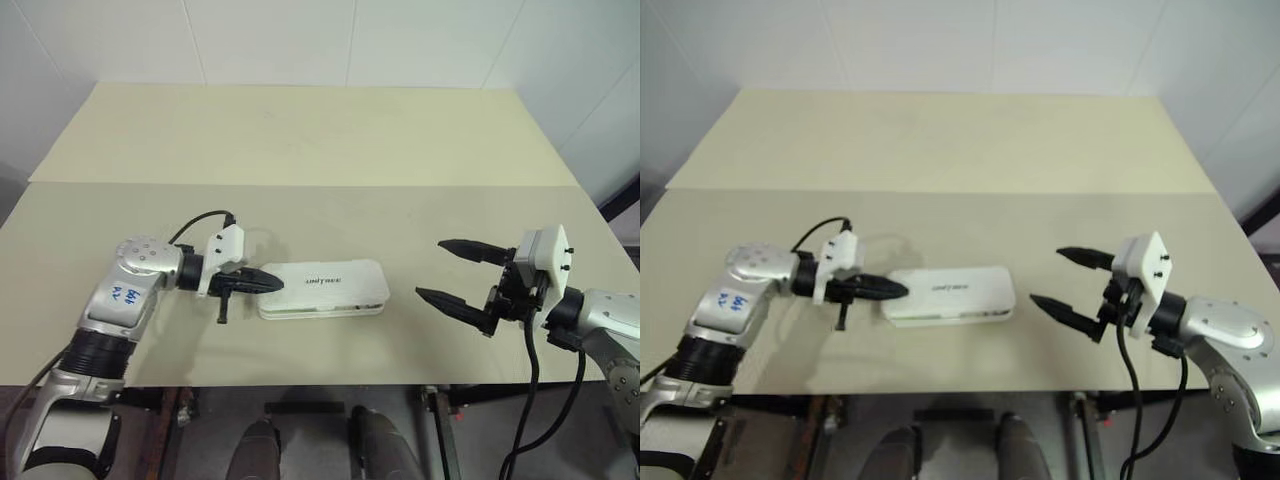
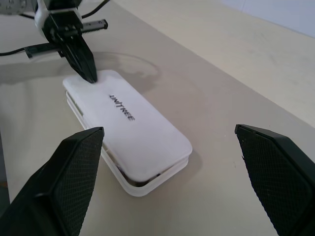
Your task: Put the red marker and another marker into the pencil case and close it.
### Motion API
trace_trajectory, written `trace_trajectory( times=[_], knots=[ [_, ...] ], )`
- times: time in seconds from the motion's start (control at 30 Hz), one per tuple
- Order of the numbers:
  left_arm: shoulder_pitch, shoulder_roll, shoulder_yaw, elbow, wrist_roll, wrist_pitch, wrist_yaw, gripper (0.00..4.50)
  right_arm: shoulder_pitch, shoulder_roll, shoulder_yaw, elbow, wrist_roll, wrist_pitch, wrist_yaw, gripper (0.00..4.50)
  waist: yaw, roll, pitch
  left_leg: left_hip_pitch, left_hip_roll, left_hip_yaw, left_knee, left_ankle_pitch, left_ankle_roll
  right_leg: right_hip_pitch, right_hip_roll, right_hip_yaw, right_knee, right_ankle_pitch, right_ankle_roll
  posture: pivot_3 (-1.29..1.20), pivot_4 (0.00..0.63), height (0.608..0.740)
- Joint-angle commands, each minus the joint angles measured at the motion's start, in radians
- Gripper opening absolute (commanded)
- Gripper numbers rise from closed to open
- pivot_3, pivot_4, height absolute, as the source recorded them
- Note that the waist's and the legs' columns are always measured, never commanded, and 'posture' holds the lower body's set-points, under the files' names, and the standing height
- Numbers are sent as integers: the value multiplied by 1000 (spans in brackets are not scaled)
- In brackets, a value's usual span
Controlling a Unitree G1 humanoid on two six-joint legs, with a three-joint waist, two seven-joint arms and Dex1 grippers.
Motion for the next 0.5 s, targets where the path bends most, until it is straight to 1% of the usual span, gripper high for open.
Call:
trace_trajectory(
  times=[0.03, 0.17, 0.3, 0.5],
  knots=[
    [0, -21, -14, 19, 31, -25, 36, 18, -17, 11, 7, -42, 8, -9, -16, 4500, 0, 0, 0, 0, 0, 0, 0, 0, 0, 0, 0, 0, 0, 0, 0, 0, 150, 740],
    [7, -38, -32, 19, 37, -26, 45, 18, -19, 17, 13, -46, 7, -10, -24, 4500, 0, 0, 0, 0, 0, 0, 0, 0, 0, 0, 0, 0, 0, 0, 0, 0, 150, 740],
    [21, -50, -70, -20, 33, -12, 16, 18, -20, 23, 19, -44, 4, -16, -33, 4500, 1, 0, 0, 0, 0, 0, 0, 0, 0, 0, 0, 0, 0, 0, 0, 0, 150, 740],
    [38, -39, -123, -66, 51, 3, 1, 18, -22, 44, 32, -43, -5, -25, -42, 4500, 1, 1, -1, 1, 0, 0, 0, 0, 0, 1, 0, 0, 0, 0, 0, 0, 150, 740]
  ],
)
